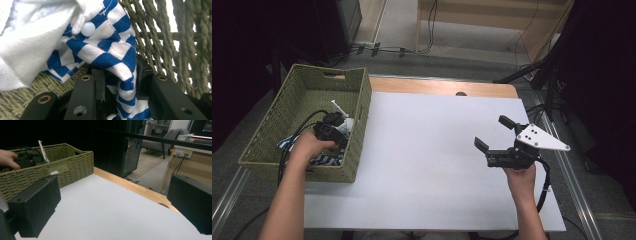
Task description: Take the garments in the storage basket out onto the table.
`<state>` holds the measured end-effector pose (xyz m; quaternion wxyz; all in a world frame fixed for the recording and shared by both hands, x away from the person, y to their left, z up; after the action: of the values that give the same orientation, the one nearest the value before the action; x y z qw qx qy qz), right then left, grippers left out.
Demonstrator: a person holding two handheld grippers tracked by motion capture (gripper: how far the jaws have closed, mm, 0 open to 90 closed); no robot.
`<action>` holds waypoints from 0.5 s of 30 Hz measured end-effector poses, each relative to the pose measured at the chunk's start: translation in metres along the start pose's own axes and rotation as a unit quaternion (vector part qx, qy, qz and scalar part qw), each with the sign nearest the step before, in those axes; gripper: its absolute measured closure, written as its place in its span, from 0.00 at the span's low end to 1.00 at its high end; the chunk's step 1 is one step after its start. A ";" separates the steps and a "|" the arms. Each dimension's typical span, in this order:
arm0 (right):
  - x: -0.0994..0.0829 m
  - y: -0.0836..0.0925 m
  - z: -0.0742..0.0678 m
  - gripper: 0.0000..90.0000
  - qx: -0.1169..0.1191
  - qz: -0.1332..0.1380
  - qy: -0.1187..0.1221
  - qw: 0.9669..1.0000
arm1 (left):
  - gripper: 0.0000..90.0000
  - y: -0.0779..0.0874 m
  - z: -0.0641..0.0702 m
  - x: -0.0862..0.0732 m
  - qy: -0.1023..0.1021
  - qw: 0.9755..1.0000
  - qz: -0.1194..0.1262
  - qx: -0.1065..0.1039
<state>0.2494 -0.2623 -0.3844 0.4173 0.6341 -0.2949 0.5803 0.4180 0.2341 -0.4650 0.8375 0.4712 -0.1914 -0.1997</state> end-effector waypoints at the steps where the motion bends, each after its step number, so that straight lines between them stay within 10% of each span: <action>1: 0.000 0.000 0.000 0.00 0.000 0.000 0.000 1.000 | 0.76 0.000 0.000 0.000 0.002 1.000 0.000 -0.003; 15: 0.000 0.000 0.000 0.00 -0.002 -0.002 0.002 1.000 | 0.88 0.022 0.009 -0.006 -0.030 0.998 0.059 -0.018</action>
<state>0.2495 -0.2621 -0.3845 0.4200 0.6325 -0.2938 0.5807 0.4121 0.2412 -0.4427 0.8502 0.4374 -0.2407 -0.1673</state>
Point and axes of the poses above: each handheld gripper's, and its own axes: y roughly backward along the jaws, x roughly out of its top, z roughly to its right, the point moved 1 cm from there along -y, roughly forward along the jaws, and after that the axes turned 6 degrees about -x, right-handed, at the moved point
